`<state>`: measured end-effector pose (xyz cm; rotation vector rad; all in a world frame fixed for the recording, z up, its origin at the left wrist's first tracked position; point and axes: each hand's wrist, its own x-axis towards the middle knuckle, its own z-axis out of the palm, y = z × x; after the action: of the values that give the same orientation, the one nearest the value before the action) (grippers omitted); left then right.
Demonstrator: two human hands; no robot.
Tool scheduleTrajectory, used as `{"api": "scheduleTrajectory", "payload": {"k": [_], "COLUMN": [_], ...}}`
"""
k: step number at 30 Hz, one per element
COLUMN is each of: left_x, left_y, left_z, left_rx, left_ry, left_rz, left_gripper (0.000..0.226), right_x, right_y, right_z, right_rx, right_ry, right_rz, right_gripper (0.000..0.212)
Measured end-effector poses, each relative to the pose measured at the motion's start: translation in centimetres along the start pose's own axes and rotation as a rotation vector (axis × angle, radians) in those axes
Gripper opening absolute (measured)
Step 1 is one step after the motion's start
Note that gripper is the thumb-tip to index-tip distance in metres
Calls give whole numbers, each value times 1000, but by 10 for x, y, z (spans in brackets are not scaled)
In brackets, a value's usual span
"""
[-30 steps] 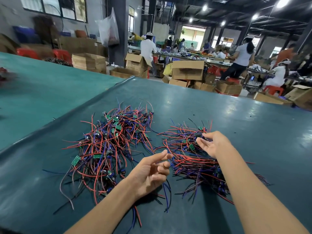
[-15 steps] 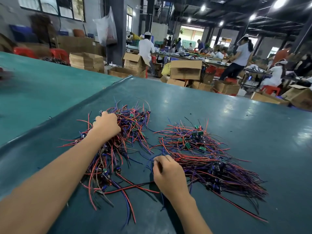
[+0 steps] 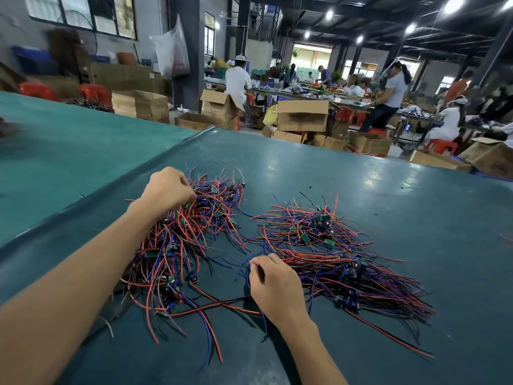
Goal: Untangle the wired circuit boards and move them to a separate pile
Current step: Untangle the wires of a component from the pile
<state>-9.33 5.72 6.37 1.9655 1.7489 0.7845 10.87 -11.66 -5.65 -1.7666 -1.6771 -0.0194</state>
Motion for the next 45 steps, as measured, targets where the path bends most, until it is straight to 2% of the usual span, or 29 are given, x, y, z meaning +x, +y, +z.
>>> {"api": "scheduleTrajectory", "payload": {"k": [2, 4, 8, 10, 13, 16, 19, 25, 29, 32, 34, 38, 40, 43, 45], "left_x": [-6, -15, -36, -43, -54, -60, -62, -65, -72, -82, -89, -97, -101, -107, -110], "left_y": [10, 21, 40, 47, 53, 54, 54, 53, 50, 44, 39, 27, 22, 17, 15], "left_z": [-7, -12, -13, -9, 1, 14, 26, 41, 57, 77, 89, 105, 111, 119, 122], "left_rx": [-42, -116, -270, -562, -1145, -1431, -1601, -1685, -1605, -1533, -1504, -1428, -1371, -1297, -1290], "left_ry": [77, 133, 135, 24, -312, -474, -606, -729, -765, -781, -802, -754, -743, -758, -772], "left_rz": [110, 221, 370, 313, 115, -42, -131, -128, -113, -105, -99, -114, -125, -140, -142], "left_gripper": [5, 18, 22, 19, 22, 24, 27, 38, 31, 31, 32, 35, 30, 35, 42], "right_x": [0, 1, 0, 0, -2, -3, -4, -4, -6, -6, -5, -4, -3, -1, 1], "right_y": [0, -1, -1, 0, 0, -1, -2, -1, -1, 1, 1, 3, 6, 8, 6], "right_z": [0, 0, -1, -2, -3, -2, -1, -2, -8, -11, -11, -12, -15, -22, -24], "right_rx": [-2, 4, 12, 29, 55, 92, 129, 185, 373, 383, 438, 578, 671, 819, 861], "right_ry": [-3, -11, -13, -7, 7, 15, 64, 131, 211, 300, 324, 373, 385, 337, 296], "right_rz": [8, 21, 17, 10, -14, -32, -41, -75, -60, -100, -96, 58, 158, 310, 332], "right_gripper": [17, 17, 18, 18, 17, 15, 12, 13, 29, 41, 42, 31, 21, 16, 12]}}
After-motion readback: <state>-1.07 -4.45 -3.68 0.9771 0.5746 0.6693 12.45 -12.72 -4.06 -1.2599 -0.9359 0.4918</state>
